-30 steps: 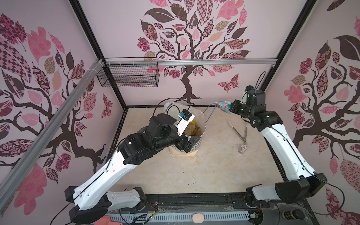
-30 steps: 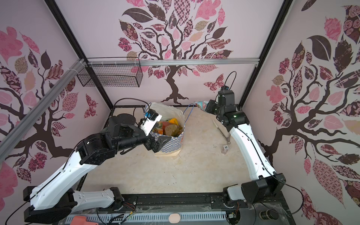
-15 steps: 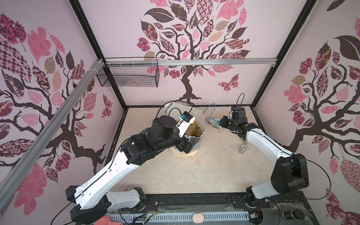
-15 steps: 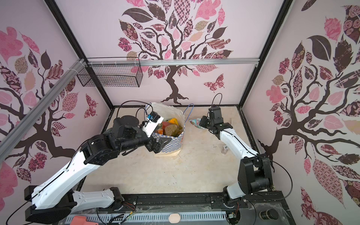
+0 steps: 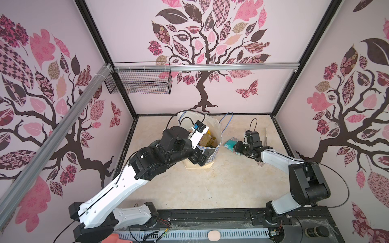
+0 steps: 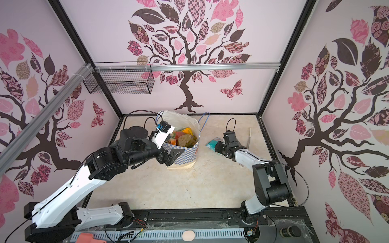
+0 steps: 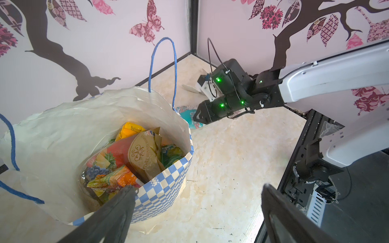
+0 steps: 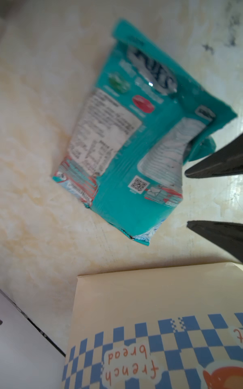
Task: Take the snacks out of the paper bag
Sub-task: Place the snack at the top-right of the table, then pick up the snack from the paper bag.
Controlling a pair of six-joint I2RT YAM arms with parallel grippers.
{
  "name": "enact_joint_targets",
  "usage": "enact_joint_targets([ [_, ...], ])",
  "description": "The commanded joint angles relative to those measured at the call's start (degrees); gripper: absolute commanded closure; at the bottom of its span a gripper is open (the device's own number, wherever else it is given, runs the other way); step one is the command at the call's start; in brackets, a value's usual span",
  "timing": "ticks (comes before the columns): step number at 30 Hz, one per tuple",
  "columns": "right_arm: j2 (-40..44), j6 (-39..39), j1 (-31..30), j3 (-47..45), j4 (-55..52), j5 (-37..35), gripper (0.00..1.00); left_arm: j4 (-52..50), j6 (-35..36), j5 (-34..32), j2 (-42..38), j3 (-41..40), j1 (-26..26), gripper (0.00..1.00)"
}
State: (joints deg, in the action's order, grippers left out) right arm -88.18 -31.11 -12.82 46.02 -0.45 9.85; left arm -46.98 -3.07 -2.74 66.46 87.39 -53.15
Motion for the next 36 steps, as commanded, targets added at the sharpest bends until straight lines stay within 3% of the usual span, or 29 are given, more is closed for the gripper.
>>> enact_joint_targets([
  [1, 1.4, -2.0, -0.1, -0.8, 0.6, 1.2, 0.52, 1.6, -0.6, 0.0, -0.7, -0.7, -0.1, 0.04],
  [5, 6.7, -3.8, -0.1, -0.1, -4.1, -1.2, 0.35, 1.4, -1.1, 1.0, -0.6, -1.0, -0.1, 0.04],
  [9, 17.6, -5.2, -0.1, 1.5, -8.4, -3.0, 0.13, 1.6, -4.3, 1.2, -0.6, -1.3, -0.1, 0.04],
  [13, 27.0, -4.7, -0.1, 6.1, -12.9, -0.5, 0.02, 0.9, -6.9, 2.2, -0.2, -0.9, 0.0, 0.04],
  [17, 28.5, -2.7, -0.1, 19.2, -21.6, 8.2, 0.01, -2.8, -9.2, -0.2, 0.7, 2.3, -0.1, 0.04],
  [21, 24.9, -0.4, -1.9, 36.3, -31.6, 14.9, 0.02, -5.0, -14.0, -7.1, -1.2, 2.5, -0.1, 0.03],
  [27, 16.3, 2.1, -14.1, 54.9, -39.2, 12.8, 0.03, -9.1, -19.2, -14.5, -5.1, 0.2, 0.0, 0.03],
  [30, 10.1, 4.8, -21.0, 61.7, -41.8, 7.6, 0.04, -13.2, -19.7, -16.0, -5.3, 2.1, 0.1, 0.03],
  [34, 2.5, 5.7, -25.2, 66.9, -43.4, 3.9, 0.05, -17.2, -17.0, -15.2, -6.0, 4.3, 2.1, 0.03],
  [36, -0.4, 5.9, -25.9, 67.5, -43.2, 1.9, 0.05, -17.9, -15.4, -11.5, -6.4, 4.5, 5.1, 0.03],
])
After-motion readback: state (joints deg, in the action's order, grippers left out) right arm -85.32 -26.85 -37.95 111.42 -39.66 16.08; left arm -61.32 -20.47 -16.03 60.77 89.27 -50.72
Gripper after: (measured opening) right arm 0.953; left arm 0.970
